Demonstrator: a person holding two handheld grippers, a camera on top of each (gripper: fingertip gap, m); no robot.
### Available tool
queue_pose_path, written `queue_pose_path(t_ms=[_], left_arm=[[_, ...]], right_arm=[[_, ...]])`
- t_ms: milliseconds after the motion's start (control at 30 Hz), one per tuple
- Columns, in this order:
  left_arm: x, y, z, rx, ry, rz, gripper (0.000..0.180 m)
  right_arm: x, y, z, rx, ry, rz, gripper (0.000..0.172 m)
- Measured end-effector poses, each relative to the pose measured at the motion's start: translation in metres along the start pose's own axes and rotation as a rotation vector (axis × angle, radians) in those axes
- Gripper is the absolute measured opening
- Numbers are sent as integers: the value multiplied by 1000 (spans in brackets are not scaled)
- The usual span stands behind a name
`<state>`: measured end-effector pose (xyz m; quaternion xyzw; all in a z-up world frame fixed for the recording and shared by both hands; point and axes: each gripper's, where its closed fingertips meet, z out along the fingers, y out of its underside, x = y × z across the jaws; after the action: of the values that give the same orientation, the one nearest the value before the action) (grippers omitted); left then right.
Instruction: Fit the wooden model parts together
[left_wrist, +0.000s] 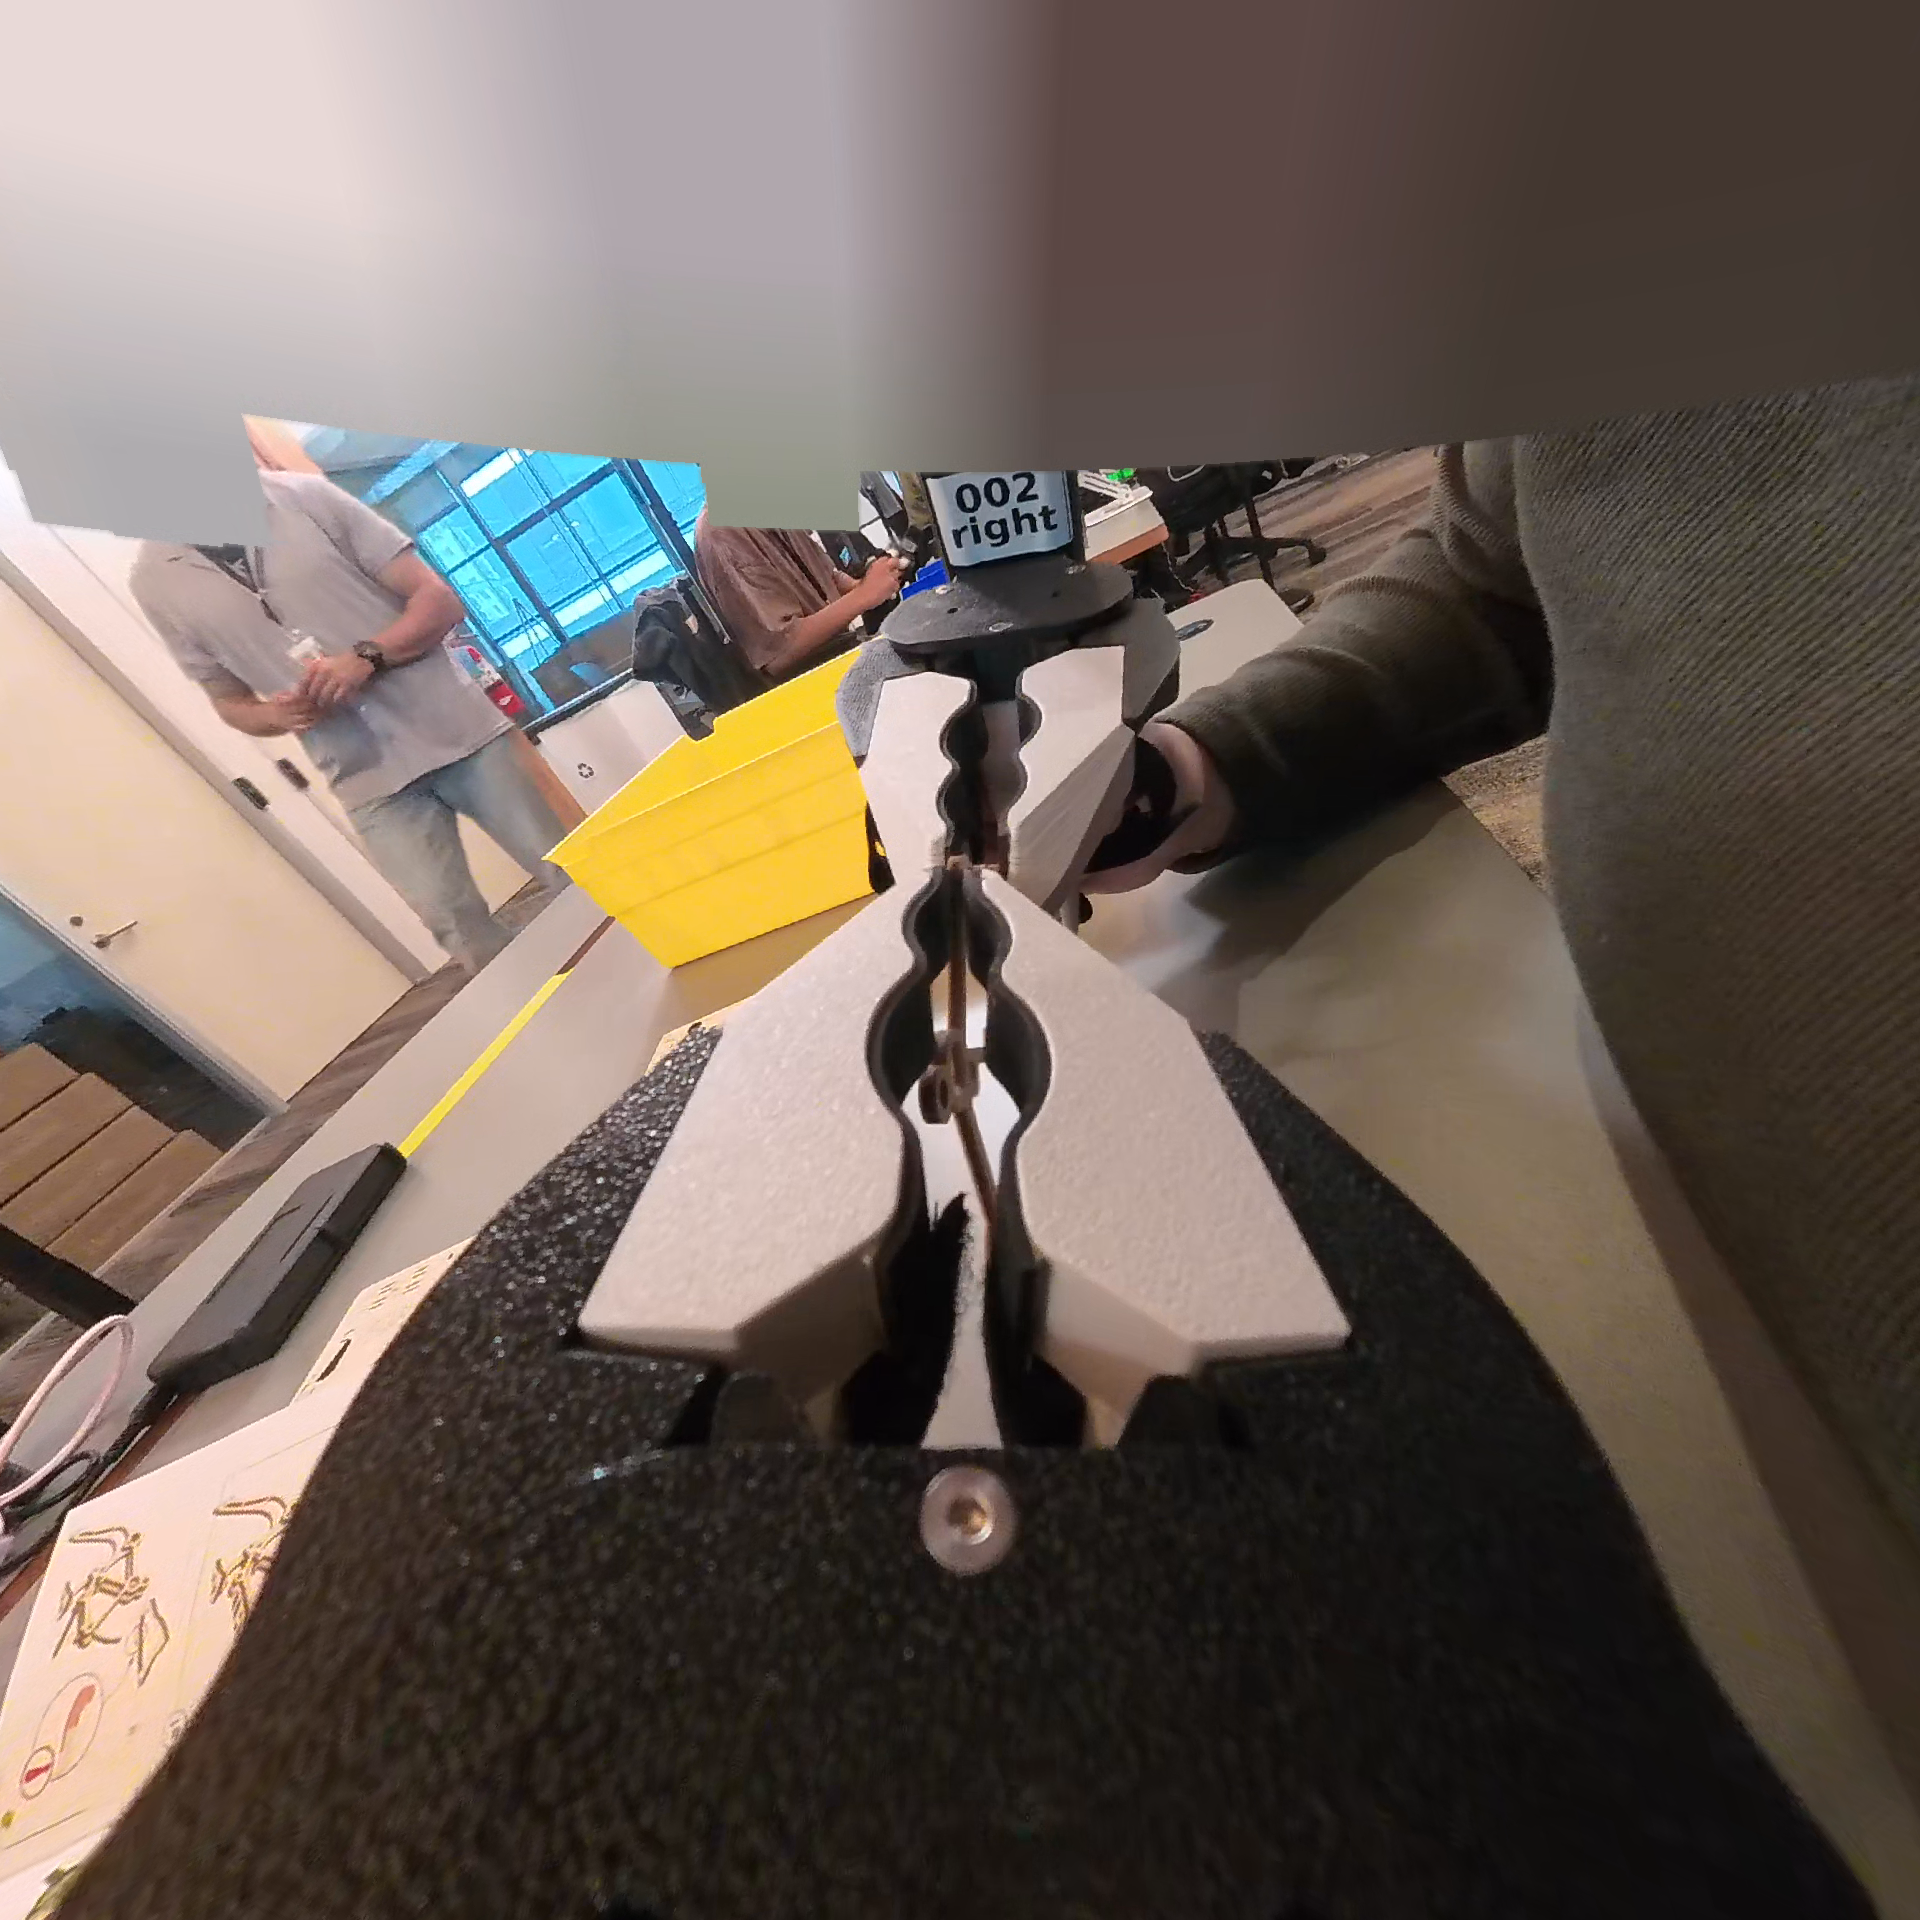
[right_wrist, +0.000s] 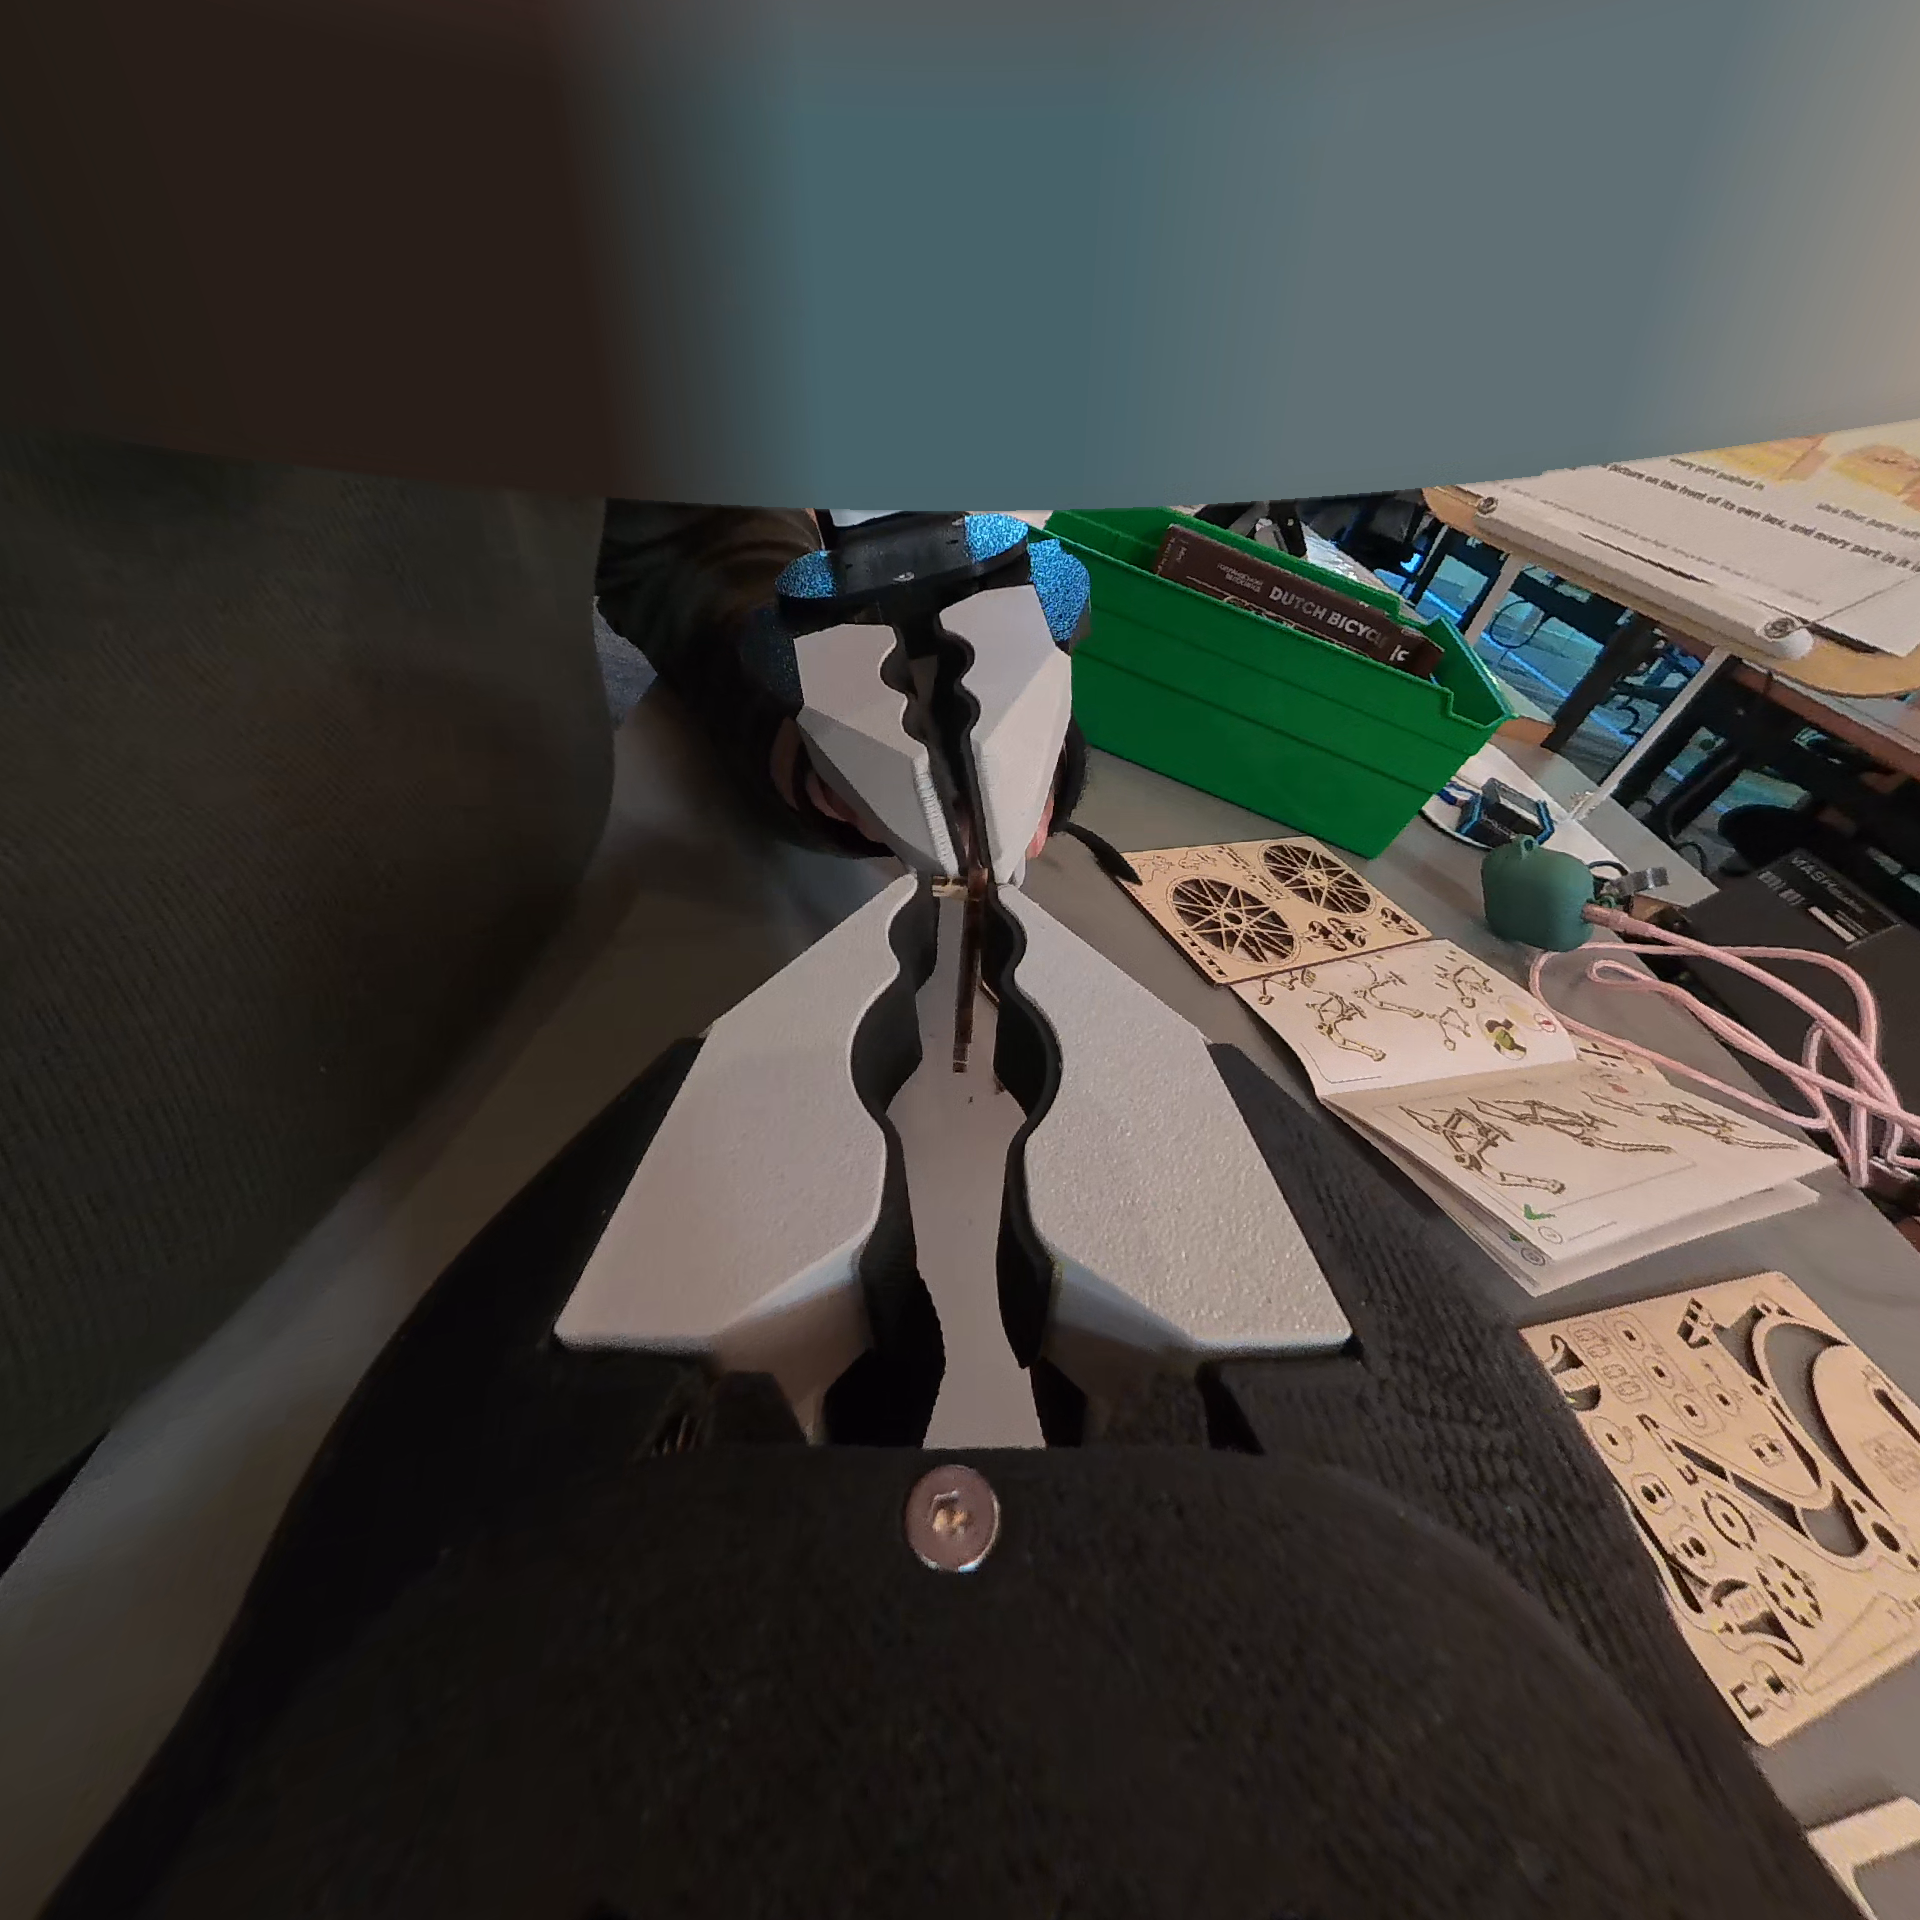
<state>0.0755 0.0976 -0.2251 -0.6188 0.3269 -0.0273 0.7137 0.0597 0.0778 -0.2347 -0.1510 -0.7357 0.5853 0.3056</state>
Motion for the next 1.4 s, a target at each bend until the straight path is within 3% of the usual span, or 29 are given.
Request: queue_pose_path(t_ms=[267, 867, 1133, 1233, 1300, 1333, 1400], left_arm=[[2, 1, 0, -19, 5, 63, 0], [11, 7, -2, -118, -33, 520, 0], [11, 9, -1, -117, -27, 499, 0], [10, 9, 0, -98, -43, 489, 0], [10, 8, 1, -97, -61, 542, 0], [10, 9, 2, -106, -75, 577, 0], [12, 10, 3, -113, -93, 659, 0]], right_arm=[[-2, 2, 1, -6, -28, 32, 6], [-10, 12, 4, -47, -87, 89, 6], [-9, 15, 4, -59, -83, 86, 5], [-7, 14, 4, -55, -44, 5, 7], [-5, 14, 3, -53, -3, -83, 13], [-3, 15, 3, -58, 15, -105, 29], [-1, 20, 4, -85, 21, -118, 36]])
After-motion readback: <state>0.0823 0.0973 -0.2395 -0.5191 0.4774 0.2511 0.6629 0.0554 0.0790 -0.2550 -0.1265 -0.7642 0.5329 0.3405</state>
